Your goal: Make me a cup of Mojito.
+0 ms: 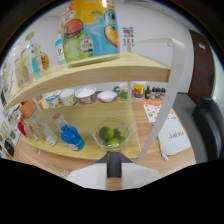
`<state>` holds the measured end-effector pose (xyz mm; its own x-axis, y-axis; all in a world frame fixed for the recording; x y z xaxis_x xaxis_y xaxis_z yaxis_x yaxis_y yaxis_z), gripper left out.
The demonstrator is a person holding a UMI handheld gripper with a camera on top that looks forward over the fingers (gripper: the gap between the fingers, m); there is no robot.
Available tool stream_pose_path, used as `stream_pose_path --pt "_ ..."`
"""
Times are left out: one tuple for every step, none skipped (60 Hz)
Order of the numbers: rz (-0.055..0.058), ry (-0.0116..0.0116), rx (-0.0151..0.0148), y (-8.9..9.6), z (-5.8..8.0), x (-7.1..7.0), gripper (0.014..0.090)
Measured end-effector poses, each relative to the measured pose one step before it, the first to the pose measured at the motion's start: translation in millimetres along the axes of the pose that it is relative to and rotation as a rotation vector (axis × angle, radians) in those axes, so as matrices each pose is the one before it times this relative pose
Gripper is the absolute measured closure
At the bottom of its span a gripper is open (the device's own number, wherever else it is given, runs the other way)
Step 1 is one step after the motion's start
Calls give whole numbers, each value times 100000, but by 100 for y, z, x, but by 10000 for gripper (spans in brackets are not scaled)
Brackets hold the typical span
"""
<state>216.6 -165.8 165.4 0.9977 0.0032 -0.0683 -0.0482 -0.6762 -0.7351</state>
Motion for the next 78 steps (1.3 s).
stream_pose_path --pt "212 389 179 -65 -259 81 887" --pt "367 336 505 -86 -211 1 887" --pt "595 204 803 -163 -251 -13 887" --pt "677 102 1073 -203 -292 -38 886" --pt "506 19 1101 -221 -318 -63 887" --pt "61 34 969 -207 -342 -73 889" --pt "-165 77 768 -155 -338 -106 889" --pt "-245 21 774 -192 -366 -138 888" --pt "101 34 973 -229 -386 -136 888" --pt "64 47 1164 -224 -403 -144 888" --pt "-271 -75 678 -174 -433 -220 888" --pt "-400 -252 632 -116 -400 -250 888" --pt "-282 -174 518 -105 -362 -237 888" --pt "63 71 672 -102 -355 -194 888" --pt "148 19 724 -81 -345 -223 888" --pt "30 -199 353 16 -324 -257 888" --pt "119 -284 -24 83 -312 -277 888" --pt "499 -226 155 64 -287 -256 888" --pt "927 -147 767 -9 -288 -264 888" --pt "654 -248 436 81 -292 -284 888" --pt "295 -257 71 164 -257 -266 889" --pt "164 99 -316 182 -321 -264 888" --pt "328 105 84 181 -224 -216 889" --pt "412 103 190 204 -204 -235 888" --pt "254 -173 -86 278 -185 -309 888" --pt "204 -430 -311 329 -174 -376 888" --pt "324 -446 -261 340 -172 -376 888" --pt "438 -139 -38 307 -155 -322 889" --pt "407 58 132 277 -144 -296 889" --pt "71 -74 133 330 -75 -290 889" --pt "-207 -139 -114 365 -103 -335 888" --pt "-228 -214 -181 359 -77 -348 889" --pt "10 -290 -56 336 -55 -377 888" --pt "101 -170 341 319 53 -368 889" --pt "33 -144 -23 328 11 -338 888" --pt "-311 -41 -220 381 44 -308 889" --pt "-687 110 -443 413 77 -267 889" --pt "-984 335 -670 448 129 -216 890" --pt "-1033 477 -754 436 126 -205 890" --pt "-816 547 -535 360 163 -196 890" --pt "-660 378 -262 305 122 -245 890" --pt "-672 -200 118 372 210 -183 890" --pt "-1041 143 -91 262 162 -242 889" --pt "-1342 695 -344 238 133 -304 890" --pt "-1547 732 -50 197 155 -98 889" --pt "-1781 903 58 150 149 -74 889" --pt "-1996 864 94 114 155 -86 888" --pt "-2201 630 142 118 151 -116 889" --pt "-2339 525 181 55 137 -139 890" --pt "-2465 619 265 25 161 -58 888" --pt "-2638 841 390 -9 160 -21 888" --pt "-2779 985 453 -47 185 43 889" --pt "-2857 795 746 -19 221 212 888" --pt "-2964 952 522 -87 210 115 889" --pt "-3078 1077 547 -149 166 90 889" --pt "-2948 1123 341 -156 -80 -20 890" --pt "-3109 1110 858 -197 87 157 890" --pt "-3176 1227 982 -215 81 168 889" --pt "-3365 1342 978 -233 58 196 889" --pt "-3705 1464 1069 -243 47 236 889" --pt "-4035 1554 1142 -263 31 274 889" --pt "-4206 1556 1233 -269 131 312 889" --pt "-4100 1590 1192 -195 11 367 889" --pt "-4072 1504 1218 -224 4 310 888" --pt "-4040 1171 1130 -208 19 242 888" --pt "-3995 978 896 -161 33 207 890" --pt "-3853 1012 815 -156 11 242 890" --pt "-3614 1062 864 -162 2 227 889" --pt "-3384 954 849 -168 11 221 890" --pt "-3335 1097 1133 -202 56 144 890" --pt "-3058 544 843 -135 26 152 890" --pt "-3064 577 458 -178 -113 104 890" --pt "-3341 603 694 -110 56 119 891" --pt "-3664 566 693 -129 52 103 891" --pt "-3915 586 644 -100 54 83 890" --pt "-3938 618 689 -128 73 72 890" --pt "-3721 630 794 -136 61 74 891" --pt "-3601 569 763 -110 78 24 891"
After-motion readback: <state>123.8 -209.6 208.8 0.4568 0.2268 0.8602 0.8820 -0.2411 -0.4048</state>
